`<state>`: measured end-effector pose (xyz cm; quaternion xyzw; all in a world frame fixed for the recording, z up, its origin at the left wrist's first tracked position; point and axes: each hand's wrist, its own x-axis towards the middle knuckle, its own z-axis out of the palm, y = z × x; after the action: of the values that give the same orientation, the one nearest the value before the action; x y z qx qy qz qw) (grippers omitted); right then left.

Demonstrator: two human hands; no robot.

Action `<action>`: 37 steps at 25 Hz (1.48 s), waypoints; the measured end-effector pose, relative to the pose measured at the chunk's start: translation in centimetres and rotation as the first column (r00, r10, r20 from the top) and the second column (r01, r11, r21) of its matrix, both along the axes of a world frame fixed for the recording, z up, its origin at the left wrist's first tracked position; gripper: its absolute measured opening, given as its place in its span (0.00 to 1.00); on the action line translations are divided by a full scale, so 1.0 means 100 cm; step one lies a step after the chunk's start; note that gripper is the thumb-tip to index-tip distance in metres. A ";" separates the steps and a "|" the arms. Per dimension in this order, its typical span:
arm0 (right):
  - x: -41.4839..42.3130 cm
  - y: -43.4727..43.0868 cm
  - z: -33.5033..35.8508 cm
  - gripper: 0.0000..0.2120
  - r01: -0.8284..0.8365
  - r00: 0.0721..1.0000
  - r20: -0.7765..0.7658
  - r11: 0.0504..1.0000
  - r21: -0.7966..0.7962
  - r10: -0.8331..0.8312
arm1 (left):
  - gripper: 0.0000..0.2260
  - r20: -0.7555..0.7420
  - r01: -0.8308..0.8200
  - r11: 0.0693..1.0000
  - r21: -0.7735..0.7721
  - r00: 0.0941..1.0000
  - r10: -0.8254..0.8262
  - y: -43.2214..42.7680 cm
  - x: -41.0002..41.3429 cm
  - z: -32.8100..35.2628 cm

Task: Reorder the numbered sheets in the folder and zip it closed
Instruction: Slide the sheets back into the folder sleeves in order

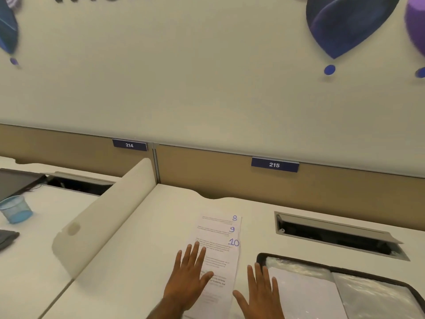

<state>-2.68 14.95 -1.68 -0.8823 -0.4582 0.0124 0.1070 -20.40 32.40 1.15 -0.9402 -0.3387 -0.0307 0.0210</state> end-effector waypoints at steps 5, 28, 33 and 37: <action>-0.014 0.053 0.000 0.40 0.087 0.989 -0.115 0.995 -0.040 -0.091 | 0.32 -0.032 0.089 0.990 -0.109 0.995 -0.093 0.090 -0.001 -0.015; 0.121 0.252 0.010 0.30 0.195 0.952 -0.176 0.941 -0.276 -0.249 | 0.37 0.120 0.303 0.923 -0.239 0.952 -0.281 0.178 0.032 -0.076; 0.123 0.261 0.006 0.32 0.252 0.943 -0.151 0.932 -0.260 -0.297 | 0.37 0.105 0.296 0.919 -0.259 0.955 -0.278 0.179 0.034 -0.073; 0.125 0.266 0.009 0.30 0.316 0.885 -0.346 0.948 -0.044 -0.311 | 0.37 0.095 0.290 0.918 -0.269 0.957 -0.274 0.178 0.033 -0.070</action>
<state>9.84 41.55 -0.80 -0.9276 -0.2837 0.1478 0.1930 -17.12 50.18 -5.81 -0.9714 -0.2009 -0.0114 -0.1262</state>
